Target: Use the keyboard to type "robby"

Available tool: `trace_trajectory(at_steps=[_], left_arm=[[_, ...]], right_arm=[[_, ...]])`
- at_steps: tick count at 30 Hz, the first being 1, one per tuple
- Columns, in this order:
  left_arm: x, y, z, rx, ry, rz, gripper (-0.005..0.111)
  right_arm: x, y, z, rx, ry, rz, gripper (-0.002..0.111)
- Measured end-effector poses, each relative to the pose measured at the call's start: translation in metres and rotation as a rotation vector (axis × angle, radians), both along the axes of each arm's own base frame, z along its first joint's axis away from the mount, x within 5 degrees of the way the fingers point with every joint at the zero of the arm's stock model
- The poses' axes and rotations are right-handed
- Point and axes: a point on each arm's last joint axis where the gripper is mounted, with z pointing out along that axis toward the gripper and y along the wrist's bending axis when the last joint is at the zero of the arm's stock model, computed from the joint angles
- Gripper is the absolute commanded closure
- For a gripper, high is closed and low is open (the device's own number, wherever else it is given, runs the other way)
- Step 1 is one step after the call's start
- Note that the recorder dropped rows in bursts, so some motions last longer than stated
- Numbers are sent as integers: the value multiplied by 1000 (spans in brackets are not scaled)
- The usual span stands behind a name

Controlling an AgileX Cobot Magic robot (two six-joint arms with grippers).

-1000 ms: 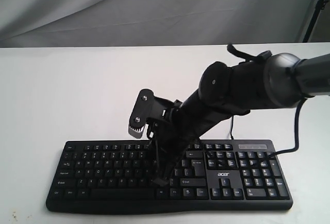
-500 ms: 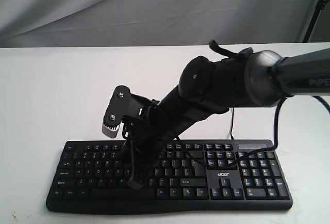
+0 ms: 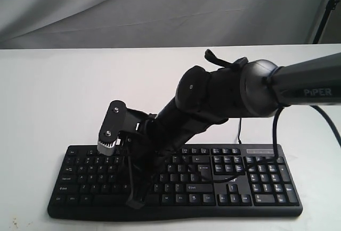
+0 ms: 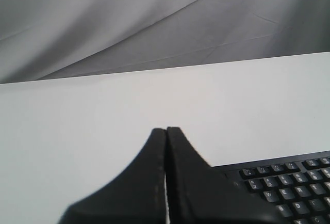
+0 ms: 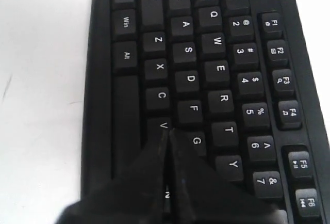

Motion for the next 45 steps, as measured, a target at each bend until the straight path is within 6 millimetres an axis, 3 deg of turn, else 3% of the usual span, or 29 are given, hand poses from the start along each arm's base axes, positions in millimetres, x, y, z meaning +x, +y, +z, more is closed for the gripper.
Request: trace_trajectory(at_steps=[45], left_arm=[[0, 0, 0, 0, 0, 0, 107]], right_arm=[[-3, 5, -17, -20, 37, 27, 108]])
